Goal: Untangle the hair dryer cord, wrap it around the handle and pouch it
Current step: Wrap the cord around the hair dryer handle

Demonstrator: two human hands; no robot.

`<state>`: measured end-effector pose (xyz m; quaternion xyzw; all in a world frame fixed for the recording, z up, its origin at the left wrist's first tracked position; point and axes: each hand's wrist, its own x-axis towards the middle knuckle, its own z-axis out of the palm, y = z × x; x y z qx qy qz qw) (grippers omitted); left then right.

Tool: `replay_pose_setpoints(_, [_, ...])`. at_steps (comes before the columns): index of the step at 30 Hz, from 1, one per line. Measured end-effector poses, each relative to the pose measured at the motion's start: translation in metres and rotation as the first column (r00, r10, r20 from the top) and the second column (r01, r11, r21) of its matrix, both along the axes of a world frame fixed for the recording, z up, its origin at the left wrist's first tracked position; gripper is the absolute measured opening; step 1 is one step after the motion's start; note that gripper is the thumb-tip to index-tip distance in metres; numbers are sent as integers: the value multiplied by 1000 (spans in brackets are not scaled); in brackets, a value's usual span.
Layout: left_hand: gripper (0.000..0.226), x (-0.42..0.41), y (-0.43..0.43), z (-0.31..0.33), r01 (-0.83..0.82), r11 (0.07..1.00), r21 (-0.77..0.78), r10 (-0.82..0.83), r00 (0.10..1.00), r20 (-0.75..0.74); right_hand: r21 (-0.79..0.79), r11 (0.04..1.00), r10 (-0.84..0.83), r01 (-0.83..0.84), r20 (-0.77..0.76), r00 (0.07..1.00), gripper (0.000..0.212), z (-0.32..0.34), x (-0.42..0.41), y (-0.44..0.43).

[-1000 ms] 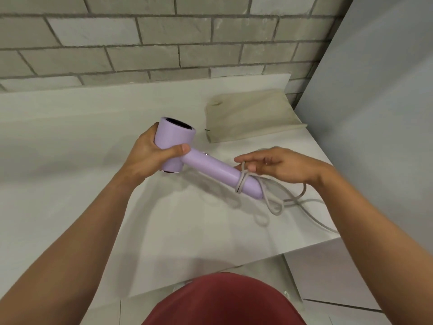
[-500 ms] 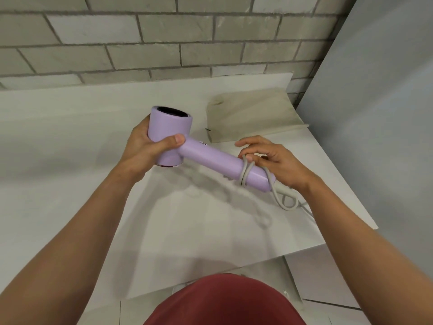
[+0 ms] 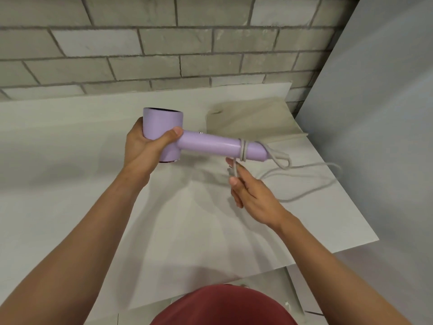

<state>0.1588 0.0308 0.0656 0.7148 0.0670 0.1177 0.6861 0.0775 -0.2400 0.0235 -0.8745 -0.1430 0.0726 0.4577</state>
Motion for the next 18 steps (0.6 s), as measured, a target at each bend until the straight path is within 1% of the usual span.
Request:
replay_pose_setpoints(2, [54, 6, 2, 0, -59, 998, 12, 59, 998, -19, -88, 993, 72, -73, -16, 997, 40, 5, -8, 3])
replay_pose_setpoints(4, [54, 12, 6, 0, -88, 994, 63, 90, 995, -39, -140, 982, 128, -129, -16, 992, 39, 12, -16, 4])
replay_pose_setpoints(6, [52, 15, 10, -2, -82, 986, 143, 89, 995, -41, -161, 974, 161, -162, -20, 987, 39, 25, -19, -2])
replay_pose_setpoints(9, [51, 15, 12, -5, -72, 973, 222, 81, 996, -35, -256, 942, 217, -216, -26, 976, 34, 50, -19, -10])
replay_pose_setpoints(12, [52, 13, 12, -5, -71, 967, 246, 81, 996, -31, -298, 926, 230, -232, -40, 972, 27, 73, -17, -20])
replay_pose_setpoints(16, [48, 9, 14, -1, -50, 961, 272, 56, 998, -12, -369, 891, 273, -265, -32, 961, 25, 99, -14, -32])
replay_pose_setpoints(18, [48, 8, 13, 2, -41, 962, 272, 44, 999, -8, -375, 887, 288, -270, -10, 958, 25, 109, -12, -36])
